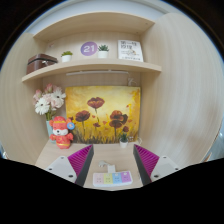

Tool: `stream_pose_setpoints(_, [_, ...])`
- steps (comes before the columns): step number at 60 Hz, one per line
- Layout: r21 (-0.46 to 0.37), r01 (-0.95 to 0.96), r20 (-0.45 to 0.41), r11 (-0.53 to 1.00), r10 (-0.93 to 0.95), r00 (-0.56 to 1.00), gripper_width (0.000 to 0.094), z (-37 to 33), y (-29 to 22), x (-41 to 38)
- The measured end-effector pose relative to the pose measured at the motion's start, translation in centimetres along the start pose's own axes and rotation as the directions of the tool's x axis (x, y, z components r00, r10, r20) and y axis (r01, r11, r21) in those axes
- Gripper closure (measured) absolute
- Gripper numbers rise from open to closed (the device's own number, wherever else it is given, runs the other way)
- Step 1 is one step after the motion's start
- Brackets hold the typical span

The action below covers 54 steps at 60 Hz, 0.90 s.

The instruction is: Unplug charger

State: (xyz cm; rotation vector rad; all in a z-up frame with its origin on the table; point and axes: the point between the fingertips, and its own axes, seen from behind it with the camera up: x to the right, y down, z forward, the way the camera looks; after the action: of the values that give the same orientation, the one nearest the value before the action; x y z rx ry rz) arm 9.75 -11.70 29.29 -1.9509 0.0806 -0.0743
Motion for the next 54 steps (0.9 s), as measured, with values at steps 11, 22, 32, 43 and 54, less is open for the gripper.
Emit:
stream_pose_setpoints(11, [0.001, 0.034, 0.083, 0.999, -0.034, 0.996, 0.0124, -6.1, 1.0, -10.0])
stream_pose_setpoints(22, [-0.047, 0.030, 0.156, 0.998, -0.022, 0.987, 0.0122, -10.4, 5.1, -17.9])
stream_pose_setpoints(32, [-0.081, 0.016, 0.223, 0.997, 0.003, 0.975, 0.0124, -12.9, 7.0, -22.5])
stream_pose_setpoints(43, [-0.076, 0.049, 0.230, 0.996, -0.031, 0.973, 0.0125, -13.2, 7.3, -23.2])
stream_pose_setpoints(54, [-0.073, 0.050, 0.224, 0.996, -0.033, 0.974, 0.0126, -13.3, 7.3, -23.4])
